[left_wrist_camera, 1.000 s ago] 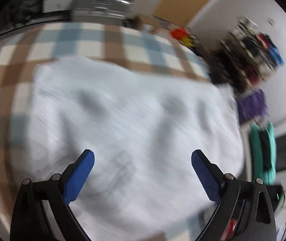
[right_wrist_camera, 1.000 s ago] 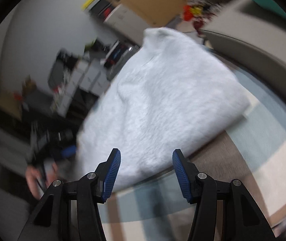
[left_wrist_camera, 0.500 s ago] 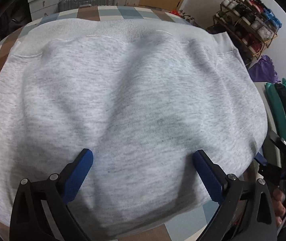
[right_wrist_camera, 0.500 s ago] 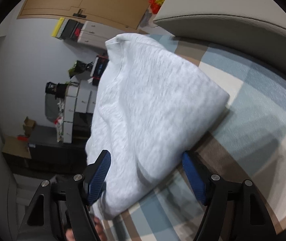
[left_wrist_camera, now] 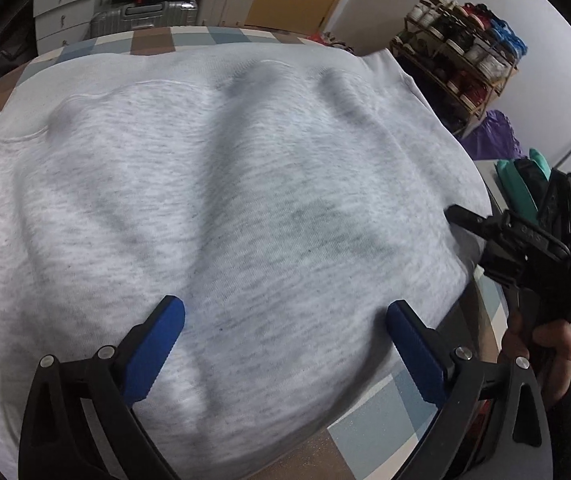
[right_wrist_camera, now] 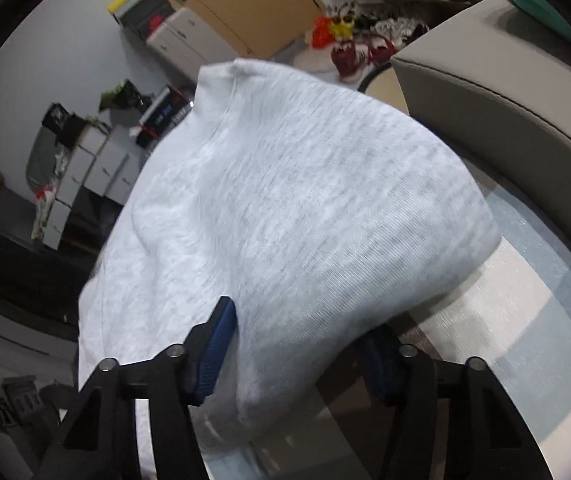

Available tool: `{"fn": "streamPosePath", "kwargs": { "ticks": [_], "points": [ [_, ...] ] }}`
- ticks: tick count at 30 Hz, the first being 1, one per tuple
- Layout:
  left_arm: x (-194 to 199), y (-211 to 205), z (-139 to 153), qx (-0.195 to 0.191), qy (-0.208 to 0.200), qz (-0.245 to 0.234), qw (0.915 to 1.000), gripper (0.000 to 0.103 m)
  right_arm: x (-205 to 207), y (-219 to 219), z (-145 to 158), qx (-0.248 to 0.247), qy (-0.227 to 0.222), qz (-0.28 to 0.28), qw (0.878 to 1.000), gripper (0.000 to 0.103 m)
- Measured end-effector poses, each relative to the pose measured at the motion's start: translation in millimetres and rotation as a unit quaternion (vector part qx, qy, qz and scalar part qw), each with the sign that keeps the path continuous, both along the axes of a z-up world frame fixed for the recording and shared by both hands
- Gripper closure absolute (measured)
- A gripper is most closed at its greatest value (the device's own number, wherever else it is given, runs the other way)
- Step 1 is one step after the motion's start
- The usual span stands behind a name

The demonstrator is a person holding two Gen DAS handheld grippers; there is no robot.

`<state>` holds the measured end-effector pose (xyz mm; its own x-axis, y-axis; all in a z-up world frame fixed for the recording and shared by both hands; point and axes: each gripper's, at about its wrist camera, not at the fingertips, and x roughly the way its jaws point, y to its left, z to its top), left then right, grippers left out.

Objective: Fold large clothes

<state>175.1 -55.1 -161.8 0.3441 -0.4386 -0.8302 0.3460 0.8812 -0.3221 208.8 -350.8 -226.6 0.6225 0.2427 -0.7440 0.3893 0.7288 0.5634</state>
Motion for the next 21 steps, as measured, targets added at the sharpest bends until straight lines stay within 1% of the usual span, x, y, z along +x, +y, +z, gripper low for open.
{"fn": "streamPosePath", "kwargs": {
  "ticks": [1, 2, 5, 7, 8, 9, 10, 12, 13, 14, 15, 16, 17, 18, 19, 20, 21],
  "points": [
    [0, -1, 0, 0.002, 0.000, -0.002, 1.0000, 0.005, -1, 0, 0, 0.004, -0.006, -0.001, 1.000, 0.058],
    [0, 0, 0, 0.002, 0.001, -0.001, 1.0000, 0.005, -3, -1, 2, 0.005, -0.019, -0.003, 1.000, 0.065],
    [0, 0, 0, 0.003, 0.003, 0.005, 1.0000, 0.005, -18, -2, 18, 0.009, -0.075, 0.009, 0.997, 0.077],
    [0, 0, 0, 0.006, 0.003, 0.007, 1.0000, 0.005, -29, 1, 30, 0.024, -0.125, 0.031, 0.991, 0.077],
    [1, 0, 0, 0.006, 0.002, 0.007, 1.0000, 0.005, -34, 5, 37, 0.033, -0.158, 0.055, 0.985, 0.077],
    [1, -1, 0, 0.006, 0.002, 0.008, 1.0000, 0.005, -35, 7, 39, 0.032, -0.165, 0.065, 0.984, 0.073],
    [0, -1, 0, 0.008, 0.001, 0.007, 0.9999, 0.005, -34, 10, 38, 0.031, -0.162, 0.072, 0.984, 0.072],
    [-1, -3, 0, 0.014, -0.003, 0.006, 0.9999, 0.005, -30, 7, 27, 0.052, -0.141, 0.055, 0.987, 0.061],
    [-1, -3, 0, 0.014, -0.004, 0.006, 0.9999, 0.005, -29, 2, 18, 0.074, -0.127, 0.039, 0.988, 0.059],
    [-2, -2, 0, 0.014, -0.005, 0.006, 0.9999, 0.005, -24, -5, 7, 0.105, -0.104, 0.019, 0.989, 0.057],
    [-2, -2, 0, 0.013, -0.005, 0.006, 0.9999, 0.005, -20, -14, -6, 0.149, -0.087, 0.000, 0.985, 0.057],
    [-3, -2, 0, 0.012, -0.005, 0.006, 0.9999, 0.005, -20, -21, -17, 0.186, -0.080, -0.012, 0.979, 0.057],
    [-3, -2, 0, 0.012, -0.005, 0.006, 0.9999, 0.005, -19, -24, -25, 0.208, -0.070, -0.018, 0.975, 0.057],
    [-3, -2, 0, 0.011, -0.004, 0.006, 0.9999, 0.005, -18, -27, -31, 0.220, -0.063, -0.020, 0.973, 0.057],
    [-2, -2, 1, 0.010, -0.002, 0.006, 0.9999, 0.005, -15, -27, -34, 0.216, -0.059, -0.017, 0.974, 0.055],
    [-2, -1, 1, 0.007, -0.001, 0.006, 1.0000, 0.005, -12, -27, -33, 0.205, -0.054, -0.012, 0.977, 0.052],
    [-1, 0, 0, 0.001, 0.000, 0.007, 1.0000, 0.005, -6, -25, -33, 0.191, -0.046, -0.006, 0.980, 0.052]
  ]
}}
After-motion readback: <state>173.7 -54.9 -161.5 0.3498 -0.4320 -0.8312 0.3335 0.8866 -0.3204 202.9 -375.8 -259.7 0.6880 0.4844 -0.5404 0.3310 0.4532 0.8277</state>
